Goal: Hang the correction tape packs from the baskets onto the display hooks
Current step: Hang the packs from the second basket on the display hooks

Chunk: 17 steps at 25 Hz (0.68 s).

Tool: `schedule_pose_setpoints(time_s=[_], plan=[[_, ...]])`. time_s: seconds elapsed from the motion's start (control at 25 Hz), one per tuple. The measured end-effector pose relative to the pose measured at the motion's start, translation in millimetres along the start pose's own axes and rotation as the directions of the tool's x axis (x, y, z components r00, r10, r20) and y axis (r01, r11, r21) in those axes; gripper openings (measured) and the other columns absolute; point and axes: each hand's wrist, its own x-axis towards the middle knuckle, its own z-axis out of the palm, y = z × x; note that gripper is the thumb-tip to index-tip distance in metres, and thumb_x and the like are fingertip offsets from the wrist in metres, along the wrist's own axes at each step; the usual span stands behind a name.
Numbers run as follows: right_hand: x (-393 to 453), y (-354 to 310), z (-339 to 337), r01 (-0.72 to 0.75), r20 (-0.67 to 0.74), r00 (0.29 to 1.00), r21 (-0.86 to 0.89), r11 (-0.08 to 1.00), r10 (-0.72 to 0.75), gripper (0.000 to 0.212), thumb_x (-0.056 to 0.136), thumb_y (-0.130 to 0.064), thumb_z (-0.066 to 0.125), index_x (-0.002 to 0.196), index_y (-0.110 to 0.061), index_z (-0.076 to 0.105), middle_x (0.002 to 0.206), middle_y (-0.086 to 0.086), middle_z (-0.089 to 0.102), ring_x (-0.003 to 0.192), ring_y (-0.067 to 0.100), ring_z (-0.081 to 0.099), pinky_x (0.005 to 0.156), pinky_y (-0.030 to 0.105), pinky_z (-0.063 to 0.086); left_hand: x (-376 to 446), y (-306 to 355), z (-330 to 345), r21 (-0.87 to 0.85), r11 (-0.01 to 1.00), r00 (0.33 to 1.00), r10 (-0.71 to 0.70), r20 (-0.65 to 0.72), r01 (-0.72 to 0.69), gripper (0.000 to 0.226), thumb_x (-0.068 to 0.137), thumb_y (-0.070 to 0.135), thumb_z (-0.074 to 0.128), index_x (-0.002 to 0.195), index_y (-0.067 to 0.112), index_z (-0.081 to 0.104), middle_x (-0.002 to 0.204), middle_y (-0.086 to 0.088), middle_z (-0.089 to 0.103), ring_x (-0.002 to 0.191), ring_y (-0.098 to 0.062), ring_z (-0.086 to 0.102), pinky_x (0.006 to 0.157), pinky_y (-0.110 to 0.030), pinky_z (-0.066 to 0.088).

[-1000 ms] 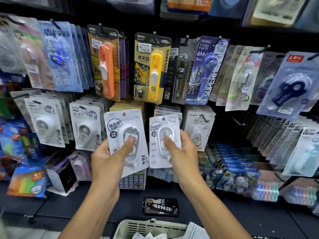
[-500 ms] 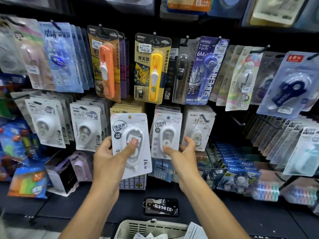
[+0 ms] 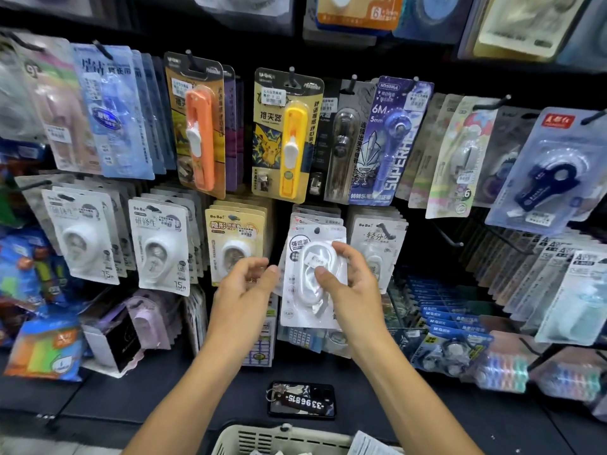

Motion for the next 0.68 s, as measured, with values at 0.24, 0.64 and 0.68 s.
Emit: schedule_pose_setpoints(time_s=[0.24,0.64,0.68], plan=[[-7,15,-6,0.176,0.093,0.984,-0.588,0.789,-0.150,0.059,0.102,-0.055,0.041,0.156,-0.042,0.018,0.168,-0.005,0.017,0.154,0.019,0.017,0.124,0.039,0.016,-4,-3,-4,0.536,0.809,0.968,0.240,0.074,-0.242,0.054,0.096,0.033,0.065,0.146,0.032,0.046,0.152,0.011,0.045,0.139,-0.015,0.041,0.111,-0.037,0.035],[48,40,3,0.494,0.497,0.855,-0.867,-0.060,-0.146,0.080,0.099,-0.016,0.038,0.159,-0.012,-0.015,0.160,0.002,-0.035,0.150,0.035,-0.029,0.125,0.047,-0.006,26,-31,-7,0.873,0.235,0.891,0.271,0.364,-0.428,0.091,0.101,0.044,0.043,0.157,0.020,-0.025,0.153,0.002,-0.049,0.150,-0.021,-0.032,0.129,-0.044,0.002],[56,40,6,0.485,0.491,0.862,-0.871,-0.079,-0.128,0.081,0.098,-0.016,0.040,0.159,-0.010,-0.013,0.164,0.004,-0.030,0.152,0.036,-0.024,0.126,0.048,-0.001,29,-33,-6,0.873,0.219,0.887,0.270,0.375,-0.436,0.092,0.101,0.044,0.042,0.155,0.021,-0.028,0.152,0.002,-0.050,0.147,-0.019,-0.037,0.128,-0.045,-0.002]])
